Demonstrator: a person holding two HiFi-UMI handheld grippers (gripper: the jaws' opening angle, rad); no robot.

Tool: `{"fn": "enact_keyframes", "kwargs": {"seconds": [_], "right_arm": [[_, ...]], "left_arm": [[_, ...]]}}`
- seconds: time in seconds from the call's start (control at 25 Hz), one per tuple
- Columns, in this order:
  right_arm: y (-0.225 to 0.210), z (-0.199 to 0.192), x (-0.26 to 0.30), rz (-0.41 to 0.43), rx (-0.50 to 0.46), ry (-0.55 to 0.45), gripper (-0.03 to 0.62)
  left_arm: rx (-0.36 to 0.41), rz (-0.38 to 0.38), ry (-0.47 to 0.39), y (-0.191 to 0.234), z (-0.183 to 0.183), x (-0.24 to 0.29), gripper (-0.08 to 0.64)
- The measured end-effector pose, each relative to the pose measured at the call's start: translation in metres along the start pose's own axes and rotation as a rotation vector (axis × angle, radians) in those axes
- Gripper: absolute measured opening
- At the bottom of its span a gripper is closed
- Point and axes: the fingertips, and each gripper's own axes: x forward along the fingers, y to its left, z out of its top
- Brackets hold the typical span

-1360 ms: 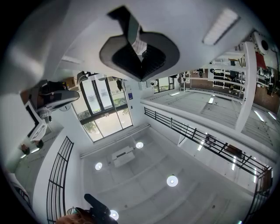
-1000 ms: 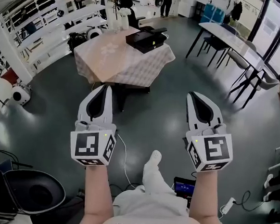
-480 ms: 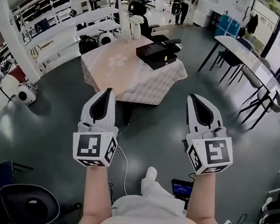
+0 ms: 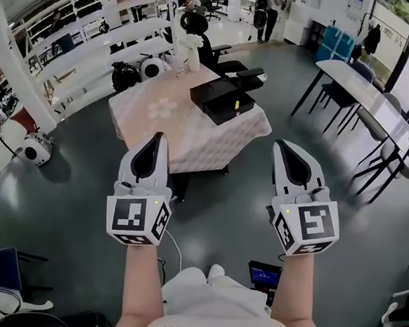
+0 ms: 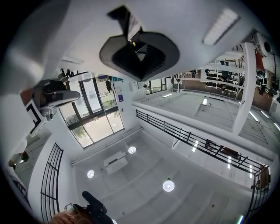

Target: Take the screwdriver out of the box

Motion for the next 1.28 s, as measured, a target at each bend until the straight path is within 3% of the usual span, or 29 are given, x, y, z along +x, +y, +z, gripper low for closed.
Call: {"fn": "enact_keyframes", "kwargs": {"seconds": [0.6, 1.04, 1.28], "right_arm": [[-0.056, -0.042, 0.089, -0.045, 0.029, 0.041, 0.006], [-0.075, -0.067, 0.222, -0.054, 0.058, 0.073, 0.006], [-0.089, -0.075, 0.297, -0.072, 0.052, 0.098, 0.006]], "left_arm": [[-0.019, -0.015, 0.032, 0.029, -0.044, 0.106, 0.011], [-0.055, -0.056, 0.012, 0.096, -0.081, 0.224, 0.011], [-0.092, -0.146, 0.025, 0.124, -0.105, 0.294, 0.011]]}}
